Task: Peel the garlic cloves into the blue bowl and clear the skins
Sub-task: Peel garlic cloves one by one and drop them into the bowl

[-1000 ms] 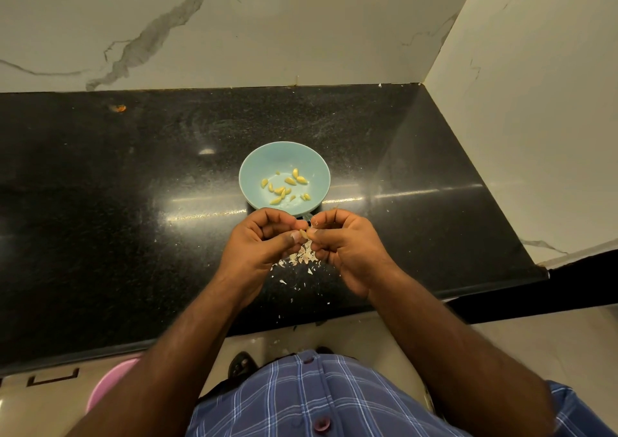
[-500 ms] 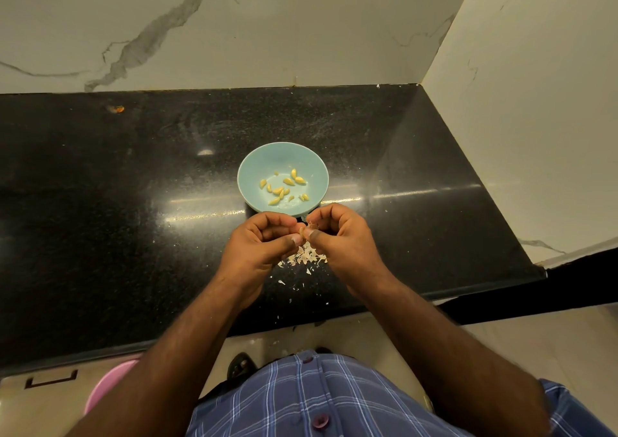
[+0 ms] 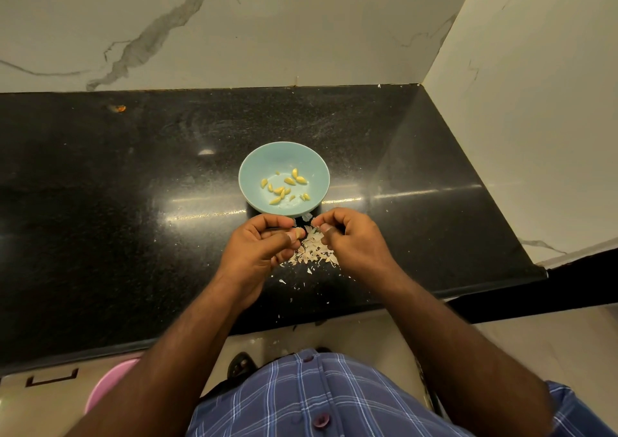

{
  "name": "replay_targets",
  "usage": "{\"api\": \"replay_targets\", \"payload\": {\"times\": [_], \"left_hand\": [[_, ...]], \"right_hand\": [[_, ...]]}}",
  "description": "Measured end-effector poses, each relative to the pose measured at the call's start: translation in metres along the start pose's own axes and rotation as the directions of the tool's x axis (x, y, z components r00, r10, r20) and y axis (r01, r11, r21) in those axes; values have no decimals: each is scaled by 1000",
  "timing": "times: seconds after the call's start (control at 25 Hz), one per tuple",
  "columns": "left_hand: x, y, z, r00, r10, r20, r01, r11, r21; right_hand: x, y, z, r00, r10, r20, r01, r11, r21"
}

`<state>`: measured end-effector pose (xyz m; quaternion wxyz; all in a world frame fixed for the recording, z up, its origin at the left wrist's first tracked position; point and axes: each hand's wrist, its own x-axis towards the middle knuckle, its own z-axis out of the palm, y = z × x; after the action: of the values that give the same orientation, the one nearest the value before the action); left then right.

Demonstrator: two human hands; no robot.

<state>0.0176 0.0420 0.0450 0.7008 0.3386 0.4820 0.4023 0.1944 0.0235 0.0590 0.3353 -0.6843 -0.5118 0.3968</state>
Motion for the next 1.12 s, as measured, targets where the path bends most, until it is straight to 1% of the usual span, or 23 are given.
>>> {"api": "replay_targets", "payload": {"times": [0.08,0.16,0.2,0.32,0.4,0.52,0.6,0.68,0.76,0.8,0.88,0.92,1.0,1.08,1.12], "left_hand": [[-1,0,0,1000,-14,-1,14,1000,0],[-1,1,0,1000,-26,-3,26,1000,5],[-1,1,0,999,-31,-7,31,999,11],[-1,1,0,999,-40,-14,41,998,42],[-1,1,1,999,-43,-23,44,997,65],[-2,2,4,998,-50,-23,51,996,72],[-3,2,5,998,-53,-23,55,996,73],[-5,1,6,998,-59,-30,61,995,73],[-7,-1,6,998,-45,-43,49,995,82],[-8,-2,6,998,-22,-53,27,994,109],[-8,-4,4,996,62,-59,-46,971,236],[-7,-5,4,993,105,-51,-84,946,313],[-6,-6,4,988,154,-27,-126,890,439],[-6,-6,5,986,167,-3,-143,851,505],[-8,-6,5,986,165,3,-144,855,498]], "right_hand": [[-1,2,-4,998,-67,-15,66,993,-94],[-1,5,-8,995,-94,18,96,979,-180],[0,5,-9,994,-107,39,112,975,-194],[0,3,-6,981,-181,76,188,977,-97],[-2,0,-1,974,-207,94,214,974,-72],[-2,1,7,968,-251,23,252,966,-53],[-2,2,10,977,-213,-6,213,977,14],[-3,4,13,986,-169,6,169,983,69],[-3,3,14,988,-150,31,147,986,82],[-2,3,13,989,-139,47,135,986,94],[-2,2,8,992,-114,63,104,984,147],[-2,1,7,991,-110,70,98,982,164],[-2,2,7,989,-120,88,107,985,137],[-4,2,10,992,-104,76,96,990,105],[-4,3,10,995,-85,54,79,991,112]]}}
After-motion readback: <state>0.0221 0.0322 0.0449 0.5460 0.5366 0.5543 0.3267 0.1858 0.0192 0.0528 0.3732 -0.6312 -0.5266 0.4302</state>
